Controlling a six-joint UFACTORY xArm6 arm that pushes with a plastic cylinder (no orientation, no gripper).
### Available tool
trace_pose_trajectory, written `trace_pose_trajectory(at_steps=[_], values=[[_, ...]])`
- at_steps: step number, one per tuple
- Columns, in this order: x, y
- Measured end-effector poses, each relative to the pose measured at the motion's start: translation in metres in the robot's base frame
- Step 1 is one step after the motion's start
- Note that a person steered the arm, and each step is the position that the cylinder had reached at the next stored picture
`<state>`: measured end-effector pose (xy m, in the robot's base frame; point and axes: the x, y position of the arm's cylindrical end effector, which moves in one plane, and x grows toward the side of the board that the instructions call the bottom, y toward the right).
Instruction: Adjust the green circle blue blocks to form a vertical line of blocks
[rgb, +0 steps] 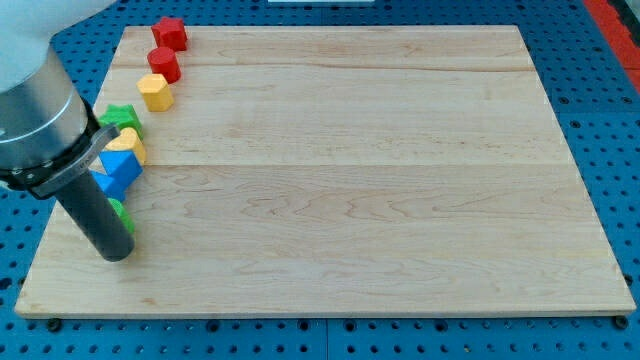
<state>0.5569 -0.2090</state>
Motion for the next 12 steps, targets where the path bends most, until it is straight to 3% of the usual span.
trace_pose_trajectory(at_steps=[2, 3, 4, 5, 8, 10, 11, 12], values=[[0.014, -0.004], [0.031, -0.057], [0.001, -0.095], [-0.02, -0.093], [-0.029, -0.039], [0.007, -0.031], [0.018, 0.012], [-0.005, 0.076]])
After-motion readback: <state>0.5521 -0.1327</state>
